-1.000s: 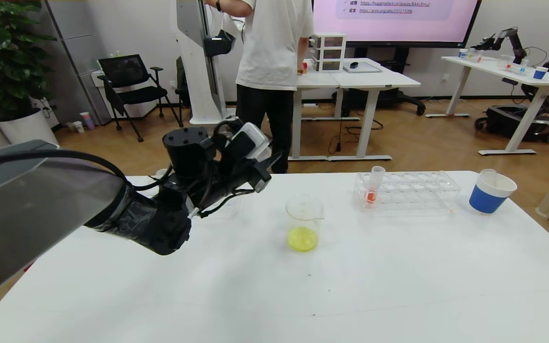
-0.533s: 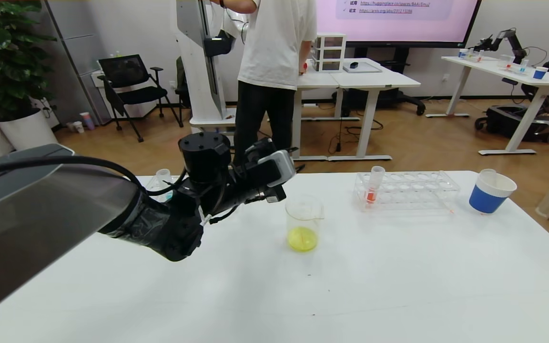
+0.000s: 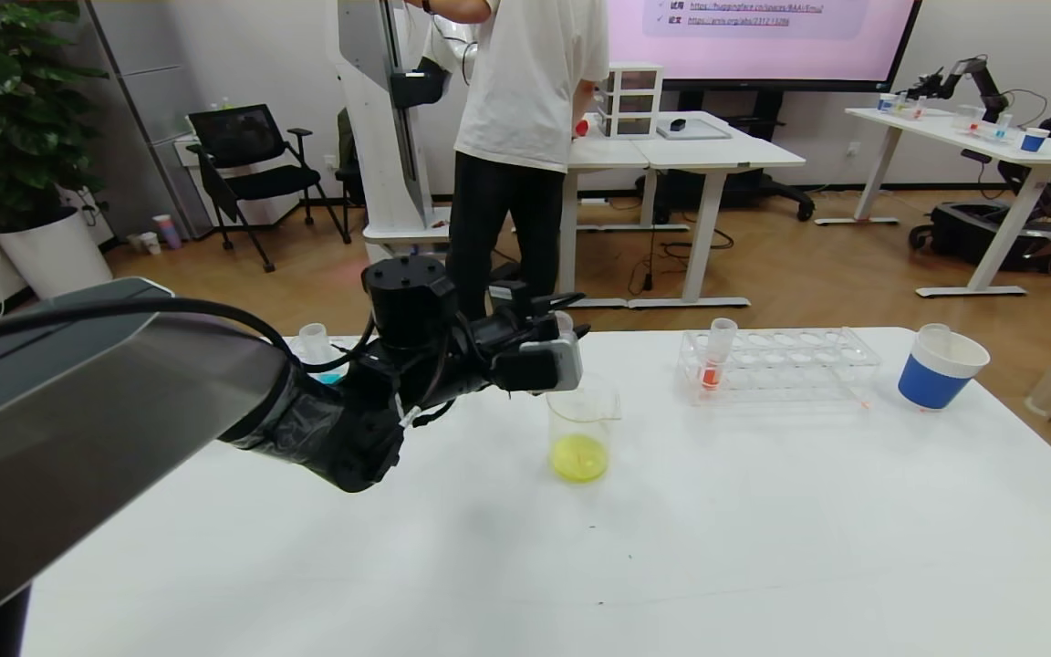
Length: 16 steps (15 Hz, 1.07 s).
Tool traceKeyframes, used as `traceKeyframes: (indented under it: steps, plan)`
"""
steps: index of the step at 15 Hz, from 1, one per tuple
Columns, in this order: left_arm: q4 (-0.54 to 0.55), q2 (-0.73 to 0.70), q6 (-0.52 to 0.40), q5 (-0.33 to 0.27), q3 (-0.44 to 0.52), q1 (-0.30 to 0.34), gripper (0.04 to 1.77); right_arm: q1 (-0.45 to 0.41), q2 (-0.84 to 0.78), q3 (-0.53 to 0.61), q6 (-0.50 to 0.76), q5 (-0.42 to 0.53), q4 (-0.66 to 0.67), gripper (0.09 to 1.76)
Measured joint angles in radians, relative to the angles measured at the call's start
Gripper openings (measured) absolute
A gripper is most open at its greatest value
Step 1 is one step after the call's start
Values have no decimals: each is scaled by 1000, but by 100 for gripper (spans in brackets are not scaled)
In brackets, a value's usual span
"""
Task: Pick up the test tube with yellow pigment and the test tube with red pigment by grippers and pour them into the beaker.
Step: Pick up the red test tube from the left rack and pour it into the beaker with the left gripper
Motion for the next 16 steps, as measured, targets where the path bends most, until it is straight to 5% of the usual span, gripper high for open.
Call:
traceKeyframes:
  steps: [7, 12, 16]
  plan:
    - [140, 59, 232, -140, -181, -14, 54, 0, 0, 0, 0, 0, 0, 174]
    - [148, 90, 372, -209, -186, 1, 54, 0, 0, 0, 0, 0, 0, 174]
    - [143, 113, 394, -210, -190, 13, 54, 0, 0, 0, 0, 0, 0, 174]
